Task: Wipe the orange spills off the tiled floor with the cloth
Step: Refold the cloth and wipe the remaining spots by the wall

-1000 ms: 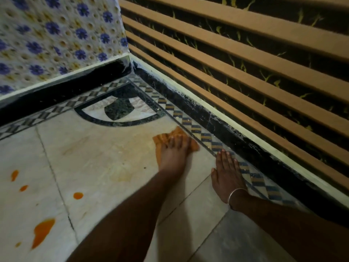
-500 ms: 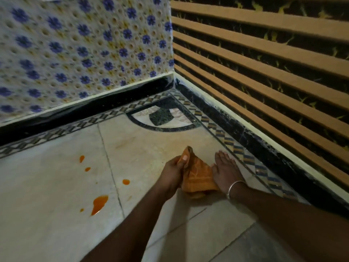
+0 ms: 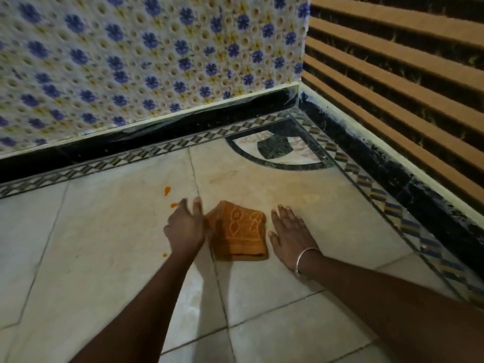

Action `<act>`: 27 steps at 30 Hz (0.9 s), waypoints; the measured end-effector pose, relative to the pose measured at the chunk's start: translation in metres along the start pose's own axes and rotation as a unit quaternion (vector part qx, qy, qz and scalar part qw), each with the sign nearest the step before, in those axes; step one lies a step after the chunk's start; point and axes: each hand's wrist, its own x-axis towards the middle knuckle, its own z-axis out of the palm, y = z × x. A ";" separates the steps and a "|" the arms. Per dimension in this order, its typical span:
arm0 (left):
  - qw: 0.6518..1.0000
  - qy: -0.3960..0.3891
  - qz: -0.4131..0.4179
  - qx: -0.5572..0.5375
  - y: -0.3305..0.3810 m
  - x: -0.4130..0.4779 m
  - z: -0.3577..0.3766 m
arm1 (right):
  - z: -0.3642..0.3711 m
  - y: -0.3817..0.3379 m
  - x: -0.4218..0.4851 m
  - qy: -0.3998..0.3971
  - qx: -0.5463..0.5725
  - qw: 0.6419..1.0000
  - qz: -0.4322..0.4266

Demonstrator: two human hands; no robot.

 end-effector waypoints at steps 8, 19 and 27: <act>0.917 -0.155 0.280 0.238 0.008 -0.037 0.095 | 0.043 -0.009 0.022 0.043 -0.043 0.998 -0.014; 0.944 -0.106 0.227 0.213 -0.024 -0.029 0.081 | 0.051 0.002 0.020 0.057 -0.064 0.996 -0.035; 0.904 -0.167 0.319 0.230 0.010 -0.015 0.097 | 0.052 0.001 0.023 0.064 -0.068 0.995 -0.034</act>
